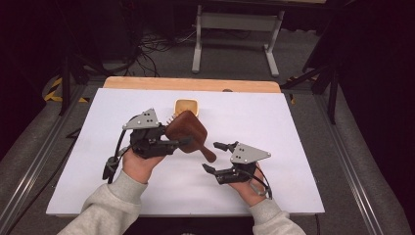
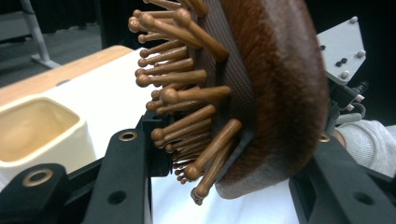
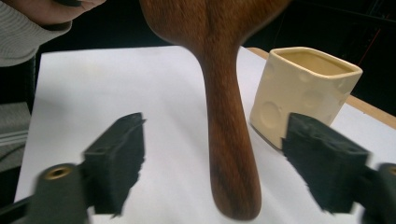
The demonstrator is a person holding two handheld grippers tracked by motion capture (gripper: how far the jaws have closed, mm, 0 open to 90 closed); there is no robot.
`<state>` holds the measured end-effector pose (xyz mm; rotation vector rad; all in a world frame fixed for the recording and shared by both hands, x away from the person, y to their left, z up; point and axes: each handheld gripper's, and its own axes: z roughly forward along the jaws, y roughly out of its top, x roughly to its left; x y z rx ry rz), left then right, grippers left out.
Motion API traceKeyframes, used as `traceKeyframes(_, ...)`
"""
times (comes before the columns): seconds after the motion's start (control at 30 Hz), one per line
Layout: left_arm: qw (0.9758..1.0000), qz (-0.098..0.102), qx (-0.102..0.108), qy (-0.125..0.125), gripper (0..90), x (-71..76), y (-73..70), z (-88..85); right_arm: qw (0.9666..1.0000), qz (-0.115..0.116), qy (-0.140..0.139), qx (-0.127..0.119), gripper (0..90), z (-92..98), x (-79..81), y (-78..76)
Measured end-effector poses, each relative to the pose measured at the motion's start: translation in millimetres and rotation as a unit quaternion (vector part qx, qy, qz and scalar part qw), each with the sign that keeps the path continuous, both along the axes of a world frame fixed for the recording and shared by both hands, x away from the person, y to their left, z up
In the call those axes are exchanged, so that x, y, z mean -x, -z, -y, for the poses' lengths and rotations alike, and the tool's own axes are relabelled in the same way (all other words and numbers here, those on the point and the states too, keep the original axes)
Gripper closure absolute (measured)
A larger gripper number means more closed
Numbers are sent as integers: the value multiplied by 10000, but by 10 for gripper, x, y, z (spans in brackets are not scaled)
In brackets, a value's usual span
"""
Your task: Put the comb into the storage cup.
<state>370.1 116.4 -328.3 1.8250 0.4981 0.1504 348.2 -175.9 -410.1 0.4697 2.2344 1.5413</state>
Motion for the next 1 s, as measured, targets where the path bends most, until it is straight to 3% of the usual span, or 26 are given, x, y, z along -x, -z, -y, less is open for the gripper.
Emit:
traceKeyframes(0.27,9996,185,-78,-173,557,-83,-231,-82,9998,-138,54,-137,28,62,-55,0)
traceKeyframes(0.6,9985,357,-130,-391,555,-158,-446,-164,9995,-159,201,-203,9,152,-65,-19)
traceKeyframes(1.0,9968,448,-110,-649,555,-251,-587,-232,9991,-173,270,-270,9,202,-79,-28)
